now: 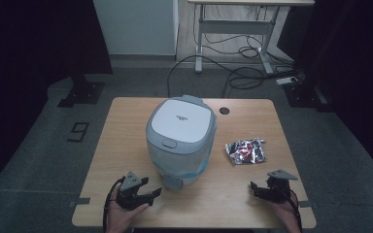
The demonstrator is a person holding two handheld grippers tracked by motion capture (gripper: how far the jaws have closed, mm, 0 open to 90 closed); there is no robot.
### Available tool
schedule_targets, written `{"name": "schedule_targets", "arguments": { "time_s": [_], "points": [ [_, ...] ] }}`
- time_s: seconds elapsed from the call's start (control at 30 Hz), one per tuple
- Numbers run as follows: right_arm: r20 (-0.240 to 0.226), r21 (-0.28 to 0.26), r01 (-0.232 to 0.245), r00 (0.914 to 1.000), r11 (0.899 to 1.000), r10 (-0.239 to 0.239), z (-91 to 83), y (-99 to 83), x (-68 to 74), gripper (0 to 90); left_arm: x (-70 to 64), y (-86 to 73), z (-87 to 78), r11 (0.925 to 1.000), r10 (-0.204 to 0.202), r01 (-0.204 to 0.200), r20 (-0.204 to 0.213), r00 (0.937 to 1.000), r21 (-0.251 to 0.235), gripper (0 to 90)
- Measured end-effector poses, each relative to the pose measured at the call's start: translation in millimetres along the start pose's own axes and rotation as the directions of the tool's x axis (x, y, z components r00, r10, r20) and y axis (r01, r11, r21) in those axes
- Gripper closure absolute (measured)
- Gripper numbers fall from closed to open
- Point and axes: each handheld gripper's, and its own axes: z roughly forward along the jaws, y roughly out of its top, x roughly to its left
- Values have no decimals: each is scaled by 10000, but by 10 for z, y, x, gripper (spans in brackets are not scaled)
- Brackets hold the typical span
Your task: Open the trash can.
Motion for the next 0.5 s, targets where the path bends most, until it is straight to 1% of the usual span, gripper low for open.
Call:
{"name": "schedule_targets", "arguments": {
  "time_s": [0.13,0.27,0.37,0.5],
  "points": [
    [7,1,2,10000,10000,-2,3,3,-4,126,9,3,-14,9999,-108,108,-50,9999,-80,313],
    [23,3,-13,10000,10000,13,6,6,-4,127,4,-4,-31,9997,-153,151,-142,9998,-167,341],
    [41,2,-30,10000,10000,30,8,8,-3,127,10,-1,-36,9995,-192,189,-118,9997,-245,361],
    [41,-1,-32,10000,10000,32,9,8,-4,127,18,0,-44,9990,-263,260,-70,9996,-365,412]
  ]
}}
